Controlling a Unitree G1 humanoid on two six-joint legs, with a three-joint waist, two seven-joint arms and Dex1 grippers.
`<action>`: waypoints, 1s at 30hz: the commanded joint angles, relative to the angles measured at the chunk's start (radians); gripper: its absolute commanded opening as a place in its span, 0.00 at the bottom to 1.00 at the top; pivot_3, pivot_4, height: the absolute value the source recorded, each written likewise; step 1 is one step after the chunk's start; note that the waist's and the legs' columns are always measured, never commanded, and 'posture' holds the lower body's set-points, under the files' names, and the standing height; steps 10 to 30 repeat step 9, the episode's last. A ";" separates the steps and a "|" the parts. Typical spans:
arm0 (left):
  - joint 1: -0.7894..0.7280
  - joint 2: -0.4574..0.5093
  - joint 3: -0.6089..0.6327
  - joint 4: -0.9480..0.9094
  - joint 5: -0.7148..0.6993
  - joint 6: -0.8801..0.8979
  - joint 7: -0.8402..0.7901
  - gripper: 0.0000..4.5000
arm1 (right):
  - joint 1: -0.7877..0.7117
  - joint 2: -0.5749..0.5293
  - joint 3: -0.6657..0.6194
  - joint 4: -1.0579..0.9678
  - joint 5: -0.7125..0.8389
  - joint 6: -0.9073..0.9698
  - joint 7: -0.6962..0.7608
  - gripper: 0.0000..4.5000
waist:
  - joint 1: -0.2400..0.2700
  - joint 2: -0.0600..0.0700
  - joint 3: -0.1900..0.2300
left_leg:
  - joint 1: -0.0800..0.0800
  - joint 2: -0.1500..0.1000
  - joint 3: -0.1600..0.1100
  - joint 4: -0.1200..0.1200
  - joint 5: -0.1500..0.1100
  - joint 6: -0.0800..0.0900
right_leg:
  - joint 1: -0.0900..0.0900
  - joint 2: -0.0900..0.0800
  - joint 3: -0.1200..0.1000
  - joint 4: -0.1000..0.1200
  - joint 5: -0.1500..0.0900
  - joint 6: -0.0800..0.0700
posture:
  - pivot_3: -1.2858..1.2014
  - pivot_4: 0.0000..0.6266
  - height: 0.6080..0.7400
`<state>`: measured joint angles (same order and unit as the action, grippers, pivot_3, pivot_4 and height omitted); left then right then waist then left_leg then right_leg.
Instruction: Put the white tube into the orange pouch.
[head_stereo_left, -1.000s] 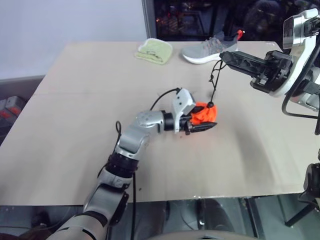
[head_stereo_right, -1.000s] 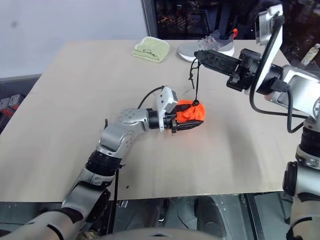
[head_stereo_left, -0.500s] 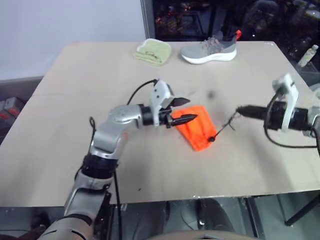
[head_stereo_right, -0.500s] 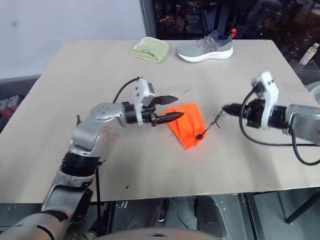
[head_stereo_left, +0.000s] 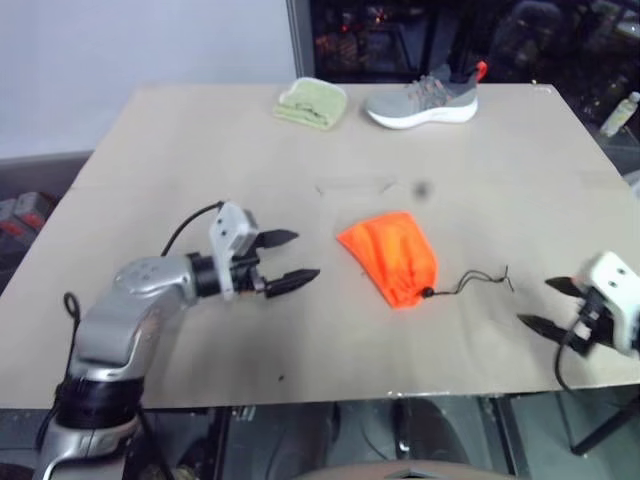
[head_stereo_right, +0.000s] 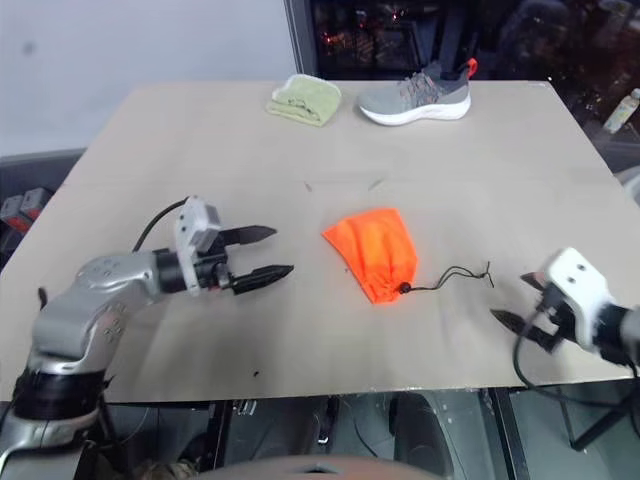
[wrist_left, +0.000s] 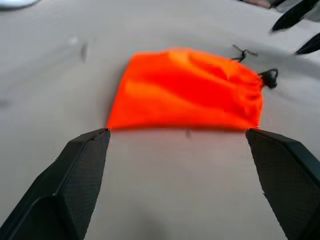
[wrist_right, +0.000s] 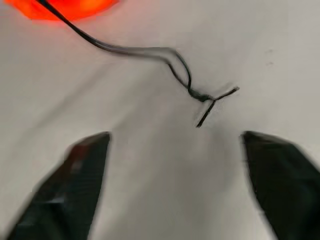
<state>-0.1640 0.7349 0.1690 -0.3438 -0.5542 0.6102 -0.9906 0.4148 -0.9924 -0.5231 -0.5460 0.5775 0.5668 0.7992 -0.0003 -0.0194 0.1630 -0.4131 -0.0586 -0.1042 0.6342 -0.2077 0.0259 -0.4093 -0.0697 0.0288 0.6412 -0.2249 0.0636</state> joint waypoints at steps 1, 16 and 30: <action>0.091 0.051 0.119 -0.077 -0.056 0.007 -0.021 1.00 | 0.076 0.065 -0.194 -0.114 0.055 -0.020 0.077 0.99 | 0.000 0.000 0.000 | 0.000 0.001 0.000 0.000 0.000 0.000 | 0.000 0.000 0.000 0.000 0.000 0.000 | 0.52 0.24 1.00; 0.176 0.103 0.207 -0.064 -0.096 0.004 -0.032 1.00 | 0.110 0.124 -0.267 -0.158 0.079 -0.025 0.127 0.99 | 0.006 0.000 0.000 | 0.009 0.008 0.006 0.000 -0.002 -0.004 | 0.012 -0.003 -0.001 -0.006 -0.005 0.000 | 0.52 0.24 1.00; 0.176 0.103 0.207 -0.064 -0.096 0.004 -0.032 1.00 | 0.110 0.124 -0.267 -0.158 0.079 -0.025 0.127 0.99 | 0.006 0.000 0.000 | 0.009 0.008 0.006 0.000 -0.002 -0.004 | 0.012 -0.003 -0.001 -0.006 -0.005 0.000 | 0.52 0.24 1.00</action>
